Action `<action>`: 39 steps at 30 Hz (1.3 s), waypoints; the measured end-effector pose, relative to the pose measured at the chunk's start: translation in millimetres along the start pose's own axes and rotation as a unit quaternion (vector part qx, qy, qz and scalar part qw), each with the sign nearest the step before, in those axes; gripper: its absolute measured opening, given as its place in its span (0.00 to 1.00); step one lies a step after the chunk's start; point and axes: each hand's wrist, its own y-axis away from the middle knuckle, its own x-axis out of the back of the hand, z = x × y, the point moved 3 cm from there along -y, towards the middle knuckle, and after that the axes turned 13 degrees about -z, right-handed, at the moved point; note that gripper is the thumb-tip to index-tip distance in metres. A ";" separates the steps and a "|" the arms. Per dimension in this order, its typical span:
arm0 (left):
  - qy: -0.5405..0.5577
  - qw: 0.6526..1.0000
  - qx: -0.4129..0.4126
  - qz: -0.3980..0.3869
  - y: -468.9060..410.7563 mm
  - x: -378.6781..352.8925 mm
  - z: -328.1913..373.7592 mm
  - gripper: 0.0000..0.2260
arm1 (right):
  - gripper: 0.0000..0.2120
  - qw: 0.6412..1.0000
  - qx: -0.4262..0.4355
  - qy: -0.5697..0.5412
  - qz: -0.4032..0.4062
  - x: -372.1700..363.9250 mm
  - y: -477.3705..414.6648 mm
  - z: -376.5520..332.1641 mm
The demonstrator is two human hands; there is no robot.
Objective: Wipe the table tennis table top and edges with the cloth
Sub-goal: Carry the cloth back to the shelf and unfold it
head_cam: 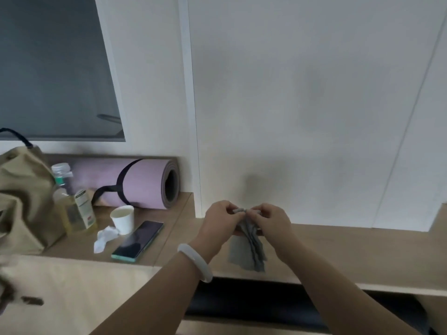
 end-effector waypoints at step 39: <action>-0.195 0.969 0.055 0.143 -119.7 75.6 -142.6 0.11 | 0.11 0.913 -0.044 0.371 -0.162 -51.4 -135.8 112.8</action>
